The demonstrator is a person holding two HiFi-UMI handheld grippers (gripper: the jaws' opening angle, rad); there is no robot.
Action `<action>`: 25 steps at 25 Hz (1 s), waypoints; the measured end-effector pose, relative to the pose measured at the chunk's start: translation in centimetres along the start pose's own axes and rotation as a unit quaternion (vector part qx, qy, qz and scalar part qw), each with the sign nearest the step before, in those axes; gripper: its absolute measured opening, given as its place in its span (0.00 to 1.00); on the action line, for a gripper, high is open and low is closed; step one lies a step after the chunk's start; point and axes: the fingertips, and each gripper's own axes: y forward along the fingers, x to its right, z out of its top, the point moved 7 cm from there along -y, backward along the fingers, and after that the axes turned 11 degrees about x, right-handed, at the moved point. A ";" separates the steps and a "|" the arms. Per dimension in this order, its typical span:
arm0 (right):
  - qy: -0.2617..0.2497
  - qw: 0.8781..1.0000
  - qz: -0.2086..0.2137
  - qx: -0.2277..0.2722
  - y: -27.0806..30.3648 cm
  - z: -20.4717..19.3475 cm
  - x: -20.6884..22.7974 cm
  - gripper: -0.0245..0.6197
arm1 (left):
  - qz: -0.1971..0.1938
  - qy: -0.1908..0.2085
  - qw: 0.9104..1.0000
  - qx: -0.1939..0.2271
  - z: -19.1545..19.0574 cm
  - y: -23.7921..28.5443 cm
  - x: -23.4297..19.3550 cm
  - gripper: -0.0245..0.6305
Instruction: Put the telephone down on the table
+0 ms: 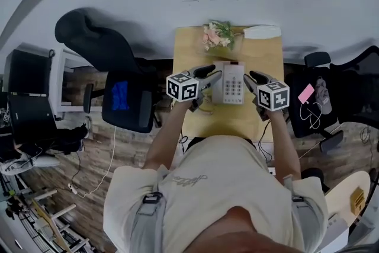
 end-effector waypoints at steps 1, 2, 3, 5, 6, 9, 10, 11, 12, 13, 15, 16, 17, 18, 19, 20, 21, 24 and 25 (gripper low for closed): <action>-0.011 1.000 -0.001 0.007 -0.3 0.5 -0.4 0.18 | 0.002 0.009 1.000 0.007 0.6 -0.2 0.5 0.27; -0.021 1.000 -0.002 0.015 -0.7 1.0 -0.8 0.12 | 0.006 0.021 1.000 0.011 1.1 -0.4 0.9 0.24; -0.030 0.999 -0.002 0.022 -1.0 1.4 -1.2 0.09 | 0.010 0.034 0.999 0.014 1.6 -0.6 1.3 0.22; -0.043 0.998 0.000 0.038 -1.6 2.5 -1.8 0.05 | 0.013 0.057 0.998 0.019 2.5 -0.9 2.1 0.19; -0.048 0.998 0.003 0.045 -1.9 3.0 -2.1 0.04 | 0.013 0.066 0.997 0.023 3.0 -1.0 2.5 0.16; -0.069 0.996 0.006 0.064 -3.0 4.4 -2.9 0.04 | 0.019 0.101 0.994 0.033 4.5 -1.5 3.7 0.09; -0.074 0.995 0.009 0.071 -3.4 4.9 -3.2 0.04 | 0.025 0.116 0.992 0.036 5.0 -1.7 4.1 0.07; -0.076 0.994 0.014 0.079 -3.8 5.4 -3.6 0.04 | 0.028 0.130 0.990 0.039 5.5 -1.9 4.6 0.07; -0.077 0.993 0.019 0.088 -4.2 5.9 -3.9 0.04 | 0.028 0.140 0.989 0.043 6.1 -2.1 5.1 0.07; -0.078 0.992 0.024 0.098 -4.6 6.4 -4.2 0.04 | 0.028 0.147 0.988 0.049 6.7 -2.4 5.6 0.07; -0.086 0.989 0.027 0.117 -5.6 7.4 -4.8 0.04 | 0.029 0.164 0.984 0.059 7.9 -2.8 6.7 0.07; -0.092 0.987 0.028 0.127 -6.1 7.9 -5.2 0.04 | 0.030 0.174 0.982 0.063 8.5 -2.9 7.2 0.07; -0.099 0.985 0.027 0.137 -6.5 8.5 -5.5 0.04 | 0.031 0.184 0.980 0.066 9.1 -3.1 7.7 0.07; -0.107 0.983 0.025 0.147 -7.0 9.1 -5.9 0.04 | 0.031 0.193 0.978 0.069 9.7 -3.3 8.1 0.07; -0.116 0.981 0.022 0.156 -7.4 9.6 -6.2 0.04 | 0.031 0.200 0.977 0.072 10.2 -3.4 8.5 0.07; -0.125 0.978 0.020 0.164 -7.8 10.1 -6.6 0.04 | 0.033 0.207 0.975 0.076 10.8 -3.6 8.8 0.07; -0.132 0.976 0.020 0.172 -8.3 10.6 -6.9 0.04 | 0.036 0.216 0.972 0.080 11.3 -3.8 9.2 0.07; -0.144 0.970 0.018 0.196 -9.4 11.8 -7.8 0.04 | 0.041 0.235 0.966 0.094 12.5 -4.3 10.1 0.07; -0.149 0.968 0.015 0.203 -9.8 12.1 -8.1 0.04 | 0.042 0.239 0.965 0.098 12.9 -4.4 10.4 0.07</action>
